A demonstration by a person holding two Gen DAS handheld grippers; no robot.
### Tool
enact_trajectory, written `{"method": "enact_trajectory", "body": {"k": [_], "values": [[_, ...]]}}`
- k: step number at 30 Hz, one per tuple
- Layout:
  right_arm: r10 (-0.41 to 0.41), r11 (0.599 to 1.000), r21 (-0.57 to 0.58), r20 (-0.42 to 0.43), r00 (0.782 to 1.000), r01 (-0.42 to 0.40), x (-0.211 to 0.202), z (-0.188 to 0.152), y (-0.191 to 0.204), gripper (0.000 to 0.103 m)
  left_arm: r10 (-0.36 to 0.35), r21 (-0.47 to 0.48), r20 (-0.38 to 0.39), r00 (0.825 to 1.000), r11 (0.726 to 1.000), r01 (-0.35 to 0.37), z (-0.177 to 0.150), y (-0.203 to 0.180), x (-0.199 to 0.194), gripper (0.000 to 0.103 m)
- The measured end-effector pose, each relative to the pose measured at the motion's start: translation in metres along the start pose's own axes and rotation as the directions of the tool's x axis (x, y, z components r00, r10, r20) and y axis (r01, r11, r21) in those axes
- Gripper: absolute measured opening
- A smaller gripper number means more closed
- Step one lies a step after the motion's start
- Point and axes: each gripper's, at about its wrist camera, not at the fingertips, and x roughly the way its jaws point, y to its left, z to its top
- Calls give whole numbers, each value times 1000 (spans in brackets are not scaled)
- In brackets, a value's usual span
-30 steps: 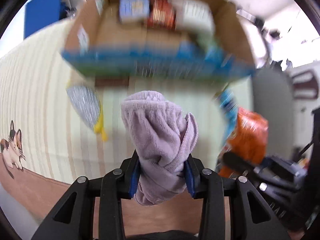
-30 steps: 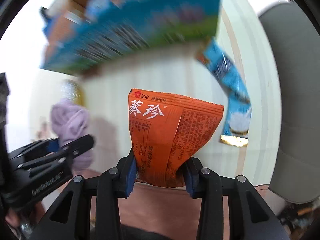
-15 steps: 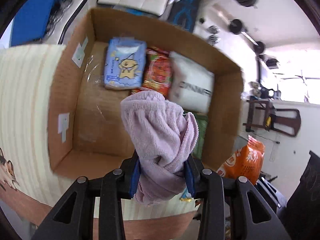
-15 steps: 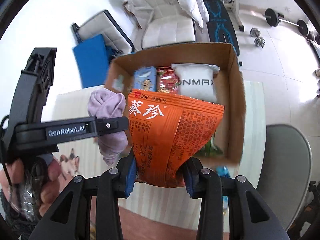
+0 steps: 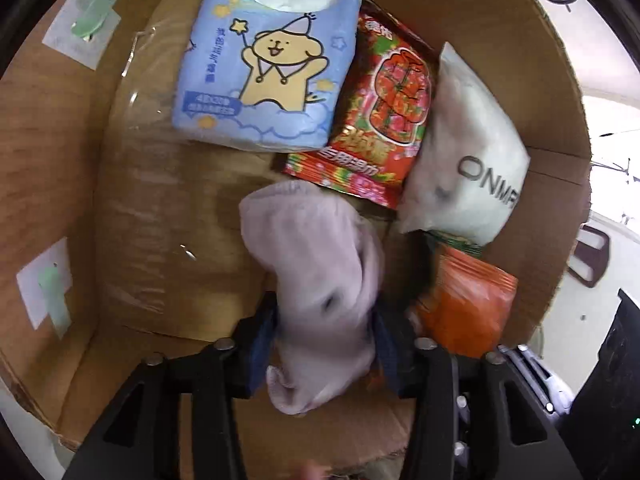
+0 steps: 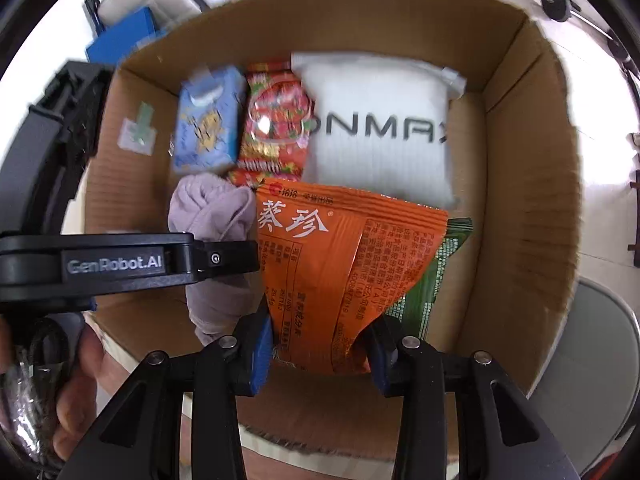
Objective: Organize soft objects
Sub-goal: 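Lower the orange bag and lilac cloth into the box and release, then grasp the silver scrubber sponge with left gripper while right grasps blue milk tube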
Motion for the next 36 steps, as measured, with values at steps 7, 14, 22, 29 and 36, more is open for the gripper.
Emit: {"method": "enact_trajectory", "body": {"k": [7,14,22,29,36], "values": [[-65,998,6,-1,998,65,-7,-8,-6,100,190,168,199,961,960,-224,-32,-28,-38,88],[-140,990,18,83,987,139,-38,-31,-4,103,246,201,376,894,920,-337,-76,-42,-78,98],[-178,984,64,219,959,168,-79,-65,3,103,234,158,518,822,919,-361,-111,-41,-115,99],[-167,986,79,331,929,149,-107,-101,22,103,241,136,617,749,904,-404,-155,-35,-124,99],[-201,979,121,412,889,165,-130,-142,32,103,213,143,706,675,891,-431,-195,-26,-139,103]]}}
